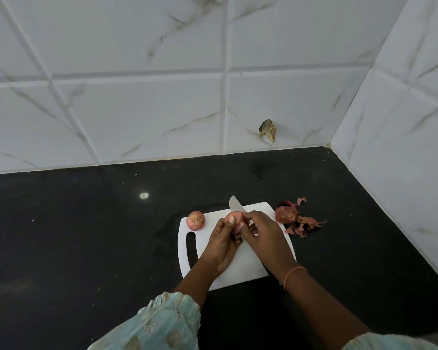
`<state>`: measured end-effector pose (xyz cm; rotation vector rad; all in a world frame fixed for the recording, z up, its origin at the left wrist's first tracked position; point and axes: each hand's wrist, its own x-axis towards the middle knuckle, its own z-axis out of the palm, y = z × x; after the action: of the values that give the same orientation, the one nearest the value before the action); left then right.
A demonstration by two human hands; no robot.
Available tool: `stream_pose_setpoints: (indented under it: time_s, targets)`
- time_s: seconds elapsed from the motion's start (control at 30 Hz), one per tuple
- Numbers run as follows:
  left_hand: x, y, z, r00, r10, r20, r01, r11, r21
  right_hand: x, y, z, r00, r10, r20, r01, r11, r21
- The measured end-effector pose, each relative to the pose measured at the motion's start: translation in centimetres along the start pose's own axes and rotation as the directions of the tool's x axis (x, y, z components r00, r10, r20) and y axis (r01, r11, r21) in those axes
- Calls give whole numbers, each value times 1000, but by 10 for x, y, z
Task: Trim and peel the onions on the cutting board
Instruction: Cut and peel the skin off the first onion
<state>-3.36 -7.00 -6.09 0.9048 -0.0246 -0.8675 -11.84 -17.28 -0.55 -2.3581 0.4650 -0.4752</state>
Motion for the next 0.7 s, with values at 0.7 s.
stream_pose_setpoints:
  time_s: [0.7]
  targets:
    - [1, 0, -3, 999, -48, 9, 48, 999, 6, -5, 8, 7, 998, -44, -35, 43, 999, -26]
